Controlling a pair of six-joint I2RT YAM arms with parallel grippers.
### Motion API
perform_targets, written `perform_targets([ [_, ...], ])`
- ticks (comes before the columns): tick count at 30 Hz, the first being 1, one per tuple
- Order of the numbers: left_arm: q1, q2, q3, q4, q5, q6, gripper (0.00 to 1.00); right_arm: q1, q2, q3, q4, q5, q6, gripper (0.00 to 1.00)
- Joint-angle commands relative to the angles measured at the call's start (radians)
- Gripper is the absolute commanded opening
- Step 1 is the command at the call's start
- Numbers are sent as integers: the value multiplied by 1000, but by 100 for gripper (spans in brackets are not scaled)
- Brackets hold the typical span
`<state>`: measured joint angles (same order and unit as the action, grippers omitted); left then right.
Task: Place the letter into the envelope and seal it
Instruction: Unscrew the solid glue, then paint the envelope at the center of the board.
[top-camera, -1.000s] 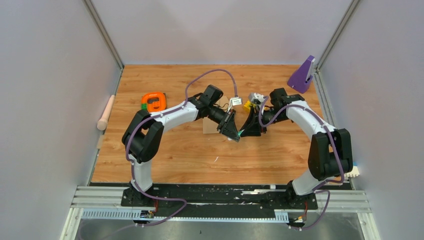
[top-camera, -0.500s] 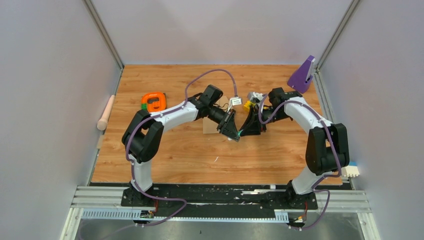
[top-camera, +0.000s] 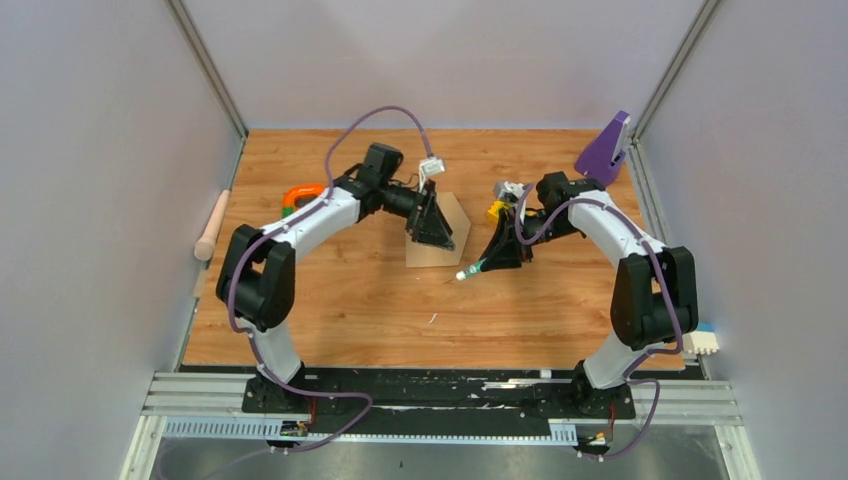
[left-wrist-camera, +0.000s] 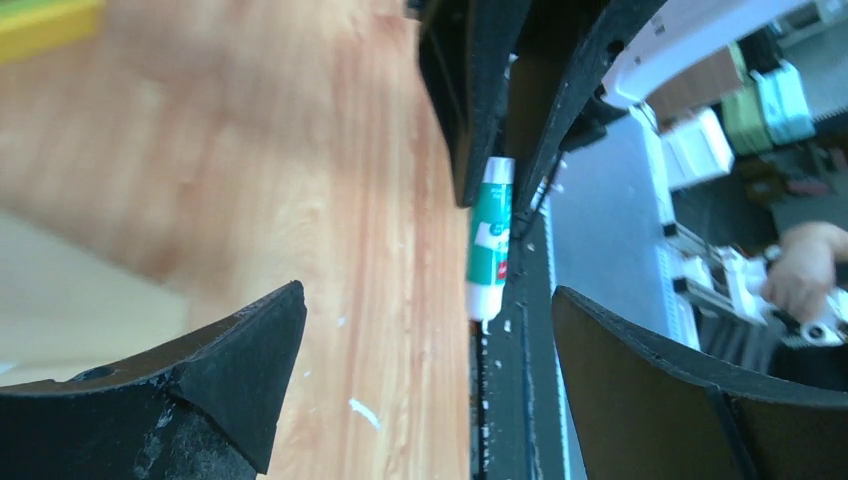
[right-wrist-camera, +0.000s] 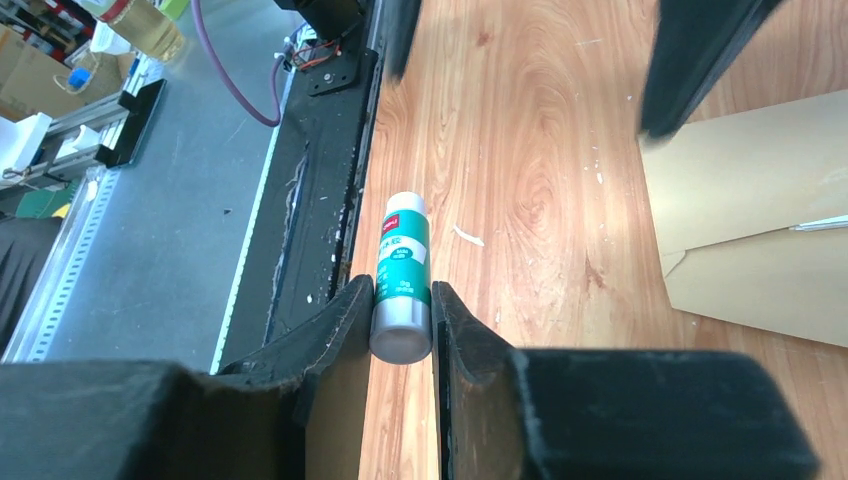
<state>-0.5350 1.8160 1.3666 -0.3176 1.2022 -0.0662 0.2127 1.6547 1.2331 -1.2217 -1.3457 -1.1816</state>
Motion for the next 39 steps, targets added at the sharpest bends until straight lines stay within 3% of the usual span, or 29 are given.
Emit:
perform_targets([
  [1, 125, -114, 36, 30, -54, -20, 100, -5, -5, 74, 16, 35, 60, 0],
  [7, 300, -124, 90, 4, -220, -50, 100, -2, -11, 102, 283, 223, 427, 0],
  [12, 331, -91, 57, -25, -273, -14, 100, 6, 40, 170, 391, 401, 568, 0],
  [17, 346, -82, -103, 224, -273, -160, 100, 19, 74, 221, 502, 527, 654, 0],
  [25, 349, 68, -112, 390, -230, -350, 100, 110, 114, 295, 542, 660, 596, 0],
  [39, 348, 198, -138, 680, -229, -654, 100, 242, 286, 587, 426, 933, 480, 0],
])
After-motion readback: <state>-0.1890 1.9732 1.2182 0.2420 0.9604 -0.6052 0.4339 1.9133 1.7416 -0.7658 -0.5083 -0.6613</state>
